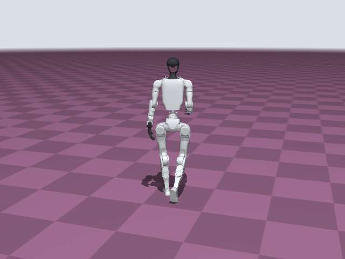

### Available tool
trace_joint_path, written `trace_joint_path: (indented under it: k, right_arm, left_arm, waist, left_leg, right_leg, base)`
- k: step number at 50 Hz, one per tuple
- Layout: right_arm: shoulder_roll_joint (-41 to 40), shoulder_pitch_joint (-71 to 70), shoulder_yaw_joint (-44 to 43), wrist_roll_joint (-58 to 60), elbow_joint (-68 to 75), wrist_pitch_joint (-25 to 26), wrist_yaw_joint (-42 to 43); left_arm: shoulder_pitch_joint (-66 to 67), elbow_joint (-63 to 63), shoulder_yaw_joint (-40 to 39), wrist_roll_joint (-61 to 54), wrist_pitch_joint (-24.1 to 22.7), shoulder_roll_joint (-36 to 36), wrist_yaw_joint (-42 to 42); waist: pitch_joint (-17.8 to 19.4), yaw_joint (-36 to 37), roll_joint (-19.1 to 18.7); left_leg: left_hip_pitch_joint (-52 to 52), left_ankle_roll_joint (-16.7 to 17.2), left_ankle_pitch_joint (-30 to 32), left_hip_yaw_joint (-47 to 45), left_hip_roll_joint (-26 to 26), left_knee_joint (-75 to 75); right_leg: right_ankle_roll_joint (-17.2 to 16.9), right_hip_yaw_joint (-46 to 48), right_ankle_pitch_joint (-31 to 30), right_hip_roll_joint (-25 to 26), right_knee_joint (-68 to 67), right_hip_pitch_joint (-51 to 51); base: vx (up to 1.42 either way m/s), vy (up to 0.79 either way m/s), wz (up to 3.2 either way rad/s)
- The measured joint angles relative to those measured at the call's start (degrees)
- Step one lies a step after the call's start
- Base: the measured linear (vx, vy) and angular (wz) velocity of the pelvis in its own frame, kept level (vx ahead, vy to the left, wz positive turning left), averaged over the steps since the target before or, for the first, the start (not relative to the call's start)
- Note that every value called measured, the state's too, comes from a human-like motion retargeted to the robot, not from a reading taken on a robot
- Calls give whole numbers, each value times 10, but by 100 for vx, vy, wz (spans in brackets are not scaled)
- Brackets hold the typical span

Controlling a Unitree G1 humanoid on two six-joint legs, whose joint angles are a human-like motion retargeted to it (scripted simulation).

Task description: Walk run

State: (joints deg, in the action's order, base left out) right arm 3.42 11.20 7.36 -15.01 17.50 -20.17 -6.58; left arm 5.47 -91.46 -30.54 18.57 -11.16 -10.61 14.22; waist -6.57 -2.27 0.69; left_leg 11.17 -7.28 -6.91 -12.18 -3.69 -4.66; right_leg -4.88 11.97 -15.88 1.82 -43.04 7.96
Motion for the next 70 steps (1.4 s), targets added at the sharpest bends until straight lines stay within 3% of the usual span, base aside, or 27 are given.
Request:
trace_joint_path:
  k: [3,5,9,13,18,20,24,28,30,31,35,38,46,48,50,53,55,58,61,65,67,70]
  right_arm:
    - [0,4,-15,-6,-7,-4,5]
    - [1,4,-23,-10,-13,-8,6]
    - [-6,1,-41,-5,-21,-4,2]
    - [-19,0,-54,9,-31,-1,11]
    - [-26,6,-59,18,-41,-3,14]
    - [-28,8,-62,17,-42,-2,5]
    - [-32,25,-64,19,-42,3,-7]
    - [-26,24,-65,12,-33,9,-2]
    - [-18,14,-52,17,-30,12,3]
    - [-15,9,-44,22,-30,11,8]
    - [-8,-20,-36,37,-26,8,20]
    - [-3,-40,-27,30,-27,2,18]
    - [18,-81,-23,8,-25,-10,24]
    - [21,-82,-27,9,-26,-16,27]
    - [19,-80,-33,8,-26,-22,29]
    - [8,-69,-38,0,-22,-25,28]
    - [-1,-58,-37,-9,-17,-25,27]
    - [-19,-38,-32,-14,-8,-20,24]
    - [-35,-16,-17,-5,3,-17,17]
    - [-40,-6,15,6,8,-14,12]
    - [-35,-13,11,8,11,-15,3]
    - [-31,-14,-4,12,10,-14,-12]
  left_arm:
    - [-71,59,20,-5,-19,-23,16]
    - [-117,99,35,-20,-33,-40,36]
    - [-199,164,50,-47,-51,-73,80]
    - [-252,210,53,-72,-58,-93,101]
    - [-257,238,51,-112,-74,-89,90]
    - [-243,233,43,-110,-79,-79,91]
    - [-187,177,31,-63,-79,-55,107]
    - [-114,94,42,23,-84,-25,53]
    - [-76,56,48,58,-75,-13,1]
    - [-55,43,45,77,-70,-10,-14]
    - [35,17,33,149,-51,21,-45]
    - [90,-6,5,176,-29,47,-50]
    - [177,-59,-43,191,31,95,-19]
    - [186,-59,-52,199,36,107,-12]
    - [189,-57,-59,210,35,113,-3]
    - [188,-50,-63,220,35,115,4]
    - [181,-46,-68,222,38,113,4]
    - [169,-37,-80,213,39,104,0]
    - [147,-36,-76,176,24,82,-3]
    - [71,-39,-41,113,13,38,-29]
    - [19,-27,-19,93,17,19,-42]
    - [-52,8,-9,82,10,-3,-44]
  waist:
    - [-2,-41,-15]
    - [-3,-64,-14]
    - [1,-95,1]
    - [14,-118,11]
    - [17,-132,0]
    - [14,-141,-7]
    - [2,-181,-29]
    - [-2,-169,-29]
    - [-5,-165,-1]
    - [-8,-166,9]
    - [-8,-159,35]
    - [-1,-129,58]
    - [40,-59,37]
    - [46,-41,35]
    - [49,-30,36]
    - [52,-19,39]
    - [48,0,46]
    - [27,26,63]
    - [-3,20,77]
    - [-6,-8,55]
    - [-7,-5,37]
    - [-6,-10,20]
  left_leg:
    - [-33,2,-7,53,-11,13]
    - [-50,2,-13,79,-25,17]
    - [-90,-2,-37,111,-58,16]
    - [-139,2,-60,141,-74,14]
    - [-179,19,-70,159,-72,4]
    - [-186,34,-52,166,-69,-8]
    - [-194,86,51,179,-47,-63]
    - [-148,151,251,164,-47,-212]
    - [-107,160,321,130,-63,-308]
    - [-86,143,321,114,-66,-341]
    - [3,68,210,49,-34,-432]
    - [59,25,124,8,-26,-410]
    - [132,38,74,4,-40,-86]
    - [148,40,47,9,-56,-11]
    - [155,64,21,15,-78,58]
    - [150,66,16,-12,-85,74]
    - [146,33,11,-13,-80,41]
    - [132,19,41,-7,-77,24]
    - [116,-11,60,-15,-71,2]
    - [83,-29,19,8,-29,-39]
    - [57,-29,1,11,-17,-36]
    - [13,-29,-12,18,-18,-21]
  right_leg:
    - [0,18,93,-18,19,54]
    - [-22,30,126,-47,68,84]
    - [-27,70,127,-109,215,124]
    - [-11,37,143,-110,344,168]
    - [-69,2,140,-93,432,197]
    - [-30,7,137,-87,404,196]
    - [38,23,77,-76,377,168]
    - [54,9,115,-90,345,127]
    - [68,-7,127,-95,351,104]
    - [71,-12,135,-95,355,90]
    - [70,-23,157,-94,375,39]
    - [78,-51,168,-78,390,6]
    - [88,-59,213,9,412,-84]
    - [88,-59,226,20,413,-107]
    - [85,-54,236,28,413,-125]
    - [73,-49,233,38,402,-152]
    - [60,-62,216,39,391,-163]
    - [26,-29,146,22,366,-175]
    - [-32,-16,13,5,303,-164]
    - [-101,-60,-141,54,123,-93]
    - [-97,-49,-120,50,55,-50]
    - [-56,-39,-11,23,-3,11]
  base:
    - [65,-7,139]
    - [69,-13,121]
    - [71,-21,79]
    - [61,-23,60]
    - [74,-35,22]
    - [79,-38,41]
    - [88,-47,80]
    - [85,-49,4]
    - [81,-45,-43]
    - [77,-45,-41]
    - [74,-39,-28]
    - [68,-34,-87]
    - [67,-25,-60]
    - [64,-19,-42]
    - [88,-22,-15]
    - [82,-21,-9]
    - [93,-22,-64]
    - [93,-22,-71]
    - [116,-24,-30]
    - [87,-23,-1]
    - [68,-9,-24]
    - [76,-4,19]
